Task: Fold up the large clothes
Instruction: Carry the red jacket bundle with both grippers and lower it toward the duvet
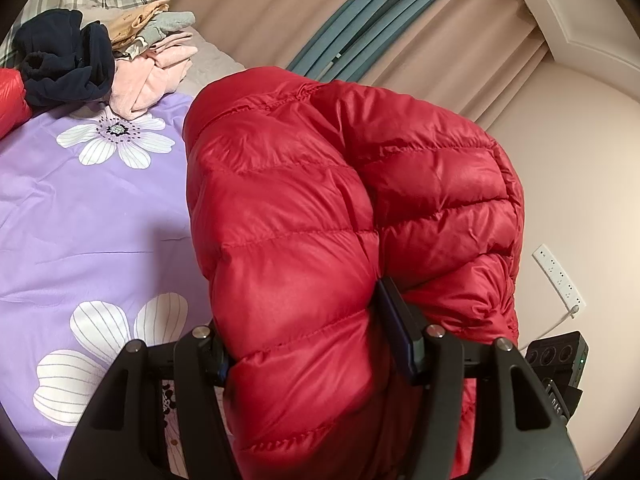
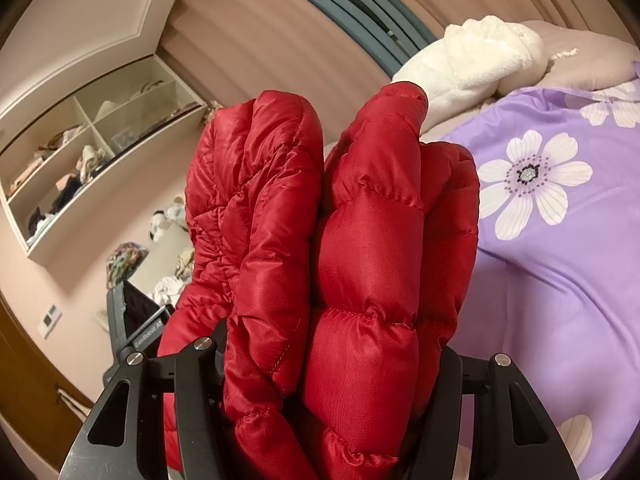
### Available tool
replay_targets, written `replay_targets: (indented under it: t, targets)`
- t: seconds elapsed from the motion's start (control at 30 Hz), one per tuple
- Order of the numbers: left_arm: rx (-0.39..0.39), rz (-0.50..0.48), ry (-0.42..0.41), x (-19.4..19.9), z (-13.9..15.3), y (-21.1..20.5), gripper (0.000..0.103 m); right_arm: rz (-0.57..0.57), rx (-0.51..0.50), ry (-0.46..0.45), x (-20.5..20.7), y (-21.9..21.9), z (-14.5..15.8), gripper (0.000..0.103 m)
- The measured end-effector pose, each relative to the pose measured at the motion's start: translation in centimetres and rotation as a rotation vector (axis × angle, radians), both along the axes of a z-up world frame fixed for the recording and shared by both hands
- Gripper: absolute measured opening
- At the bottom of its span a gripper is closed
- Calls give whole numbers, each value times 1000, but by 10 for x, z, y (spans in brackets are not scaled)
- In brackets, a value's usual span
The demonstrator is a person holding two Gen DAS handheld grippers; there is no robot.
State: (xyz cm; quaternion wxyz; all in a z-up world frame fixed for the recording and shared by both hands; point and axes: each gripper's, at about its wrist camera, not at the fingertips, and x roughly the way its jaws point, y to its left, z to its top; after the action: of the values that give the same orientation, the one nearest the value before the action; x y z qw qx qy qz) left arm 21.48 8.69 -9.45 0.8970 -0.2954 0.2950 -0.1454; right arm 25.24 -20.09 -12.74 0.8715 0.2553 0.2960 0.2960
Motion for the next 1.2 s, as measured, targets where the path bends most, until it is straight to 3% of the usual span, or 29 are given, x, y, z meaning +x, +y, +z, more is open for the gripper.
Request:
replay_targets:
  t: [0.5,1.2]
  targets:
    - [1,-6,47,14,-11,-5,61,-21,-27,38,1,7,1,60]
    - [63,28,88,35,-22,0,61,-29,-47,83,13,24,-6,60]
